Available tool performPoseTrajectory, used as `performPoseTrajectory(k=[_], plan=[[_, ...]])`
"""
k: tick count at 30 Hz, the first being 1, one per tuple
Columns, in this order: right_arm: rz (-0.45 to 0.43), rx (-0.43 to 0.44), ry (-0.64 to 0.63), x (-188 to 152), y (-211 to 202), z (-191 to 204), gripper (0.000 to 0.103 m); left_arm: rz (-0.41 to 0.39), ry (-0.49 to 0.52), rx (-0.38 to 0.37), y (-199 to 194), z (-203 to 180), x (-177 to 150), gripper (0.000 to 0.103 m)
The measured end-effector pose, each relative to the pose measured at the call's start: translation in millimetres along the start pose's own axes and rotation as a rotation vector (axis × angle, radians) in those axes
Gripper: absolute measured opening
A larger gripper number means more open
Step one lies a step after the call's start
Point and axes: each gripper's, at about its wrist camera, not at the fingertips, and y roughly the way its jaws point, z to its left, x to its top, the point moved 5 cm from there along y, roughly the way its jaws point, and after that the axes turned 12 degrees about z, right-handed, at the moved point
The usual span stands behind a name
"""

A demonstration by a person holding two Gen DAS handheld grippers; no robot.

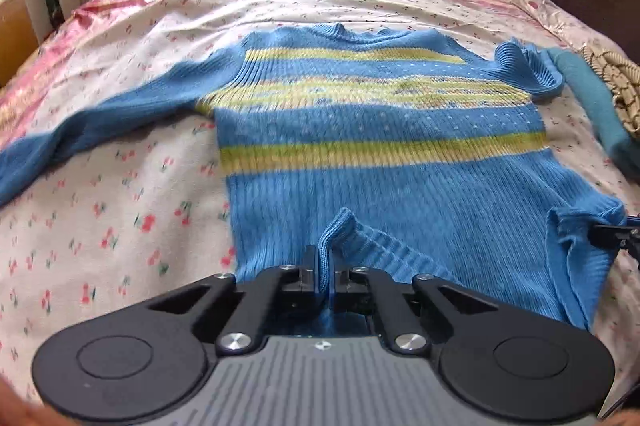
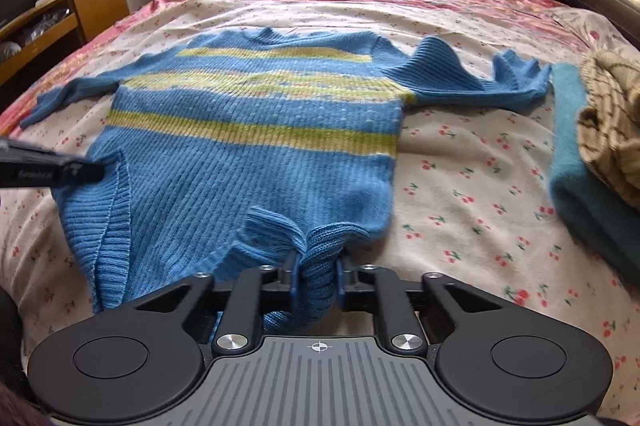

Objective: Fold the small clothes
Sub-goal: 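Grasp the sweater hem with the left tool while the right tool grasps the hem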

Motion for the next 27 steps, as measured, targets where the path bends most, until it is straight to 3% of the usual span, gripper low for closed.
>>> performPoseTrajectory(k=[6,7,12,14,17,21,27], plan=[[0.025,0.004,0.01,-27,-33,-19,0.008,0.006,-0.057,-0.024,-29,17,-42,0.012],[0.035,-0.004,0.006,-33,-38,-22,0.002,0.01,-0.069,-0.023,-34,20,-48,0.012],[0.09,-0.083,0.025,-55,-49,-45,0.003,0.028,-0.117,0.021,-50,38,-76,0.012],[0.092,-0.083,0.039,-58,-52,-49,0.012,0.025,-0.137,0.018,-57,42,-82,0.012],[0.066,-0.042,0.067,-53,-56,-43,0.014,-0.003,-0.162,0.032,-68,45,-83,0.012],[0.053,0.078,0.121,-41,-56,-27,0.044,-0.064,-0.146,0.018,-83,35,-77,0.014],[0.065,0.202,0.252,-16,-39,-13,0.059,-0.049,-0.1,-0.024,-66,5,-71,0.016]])
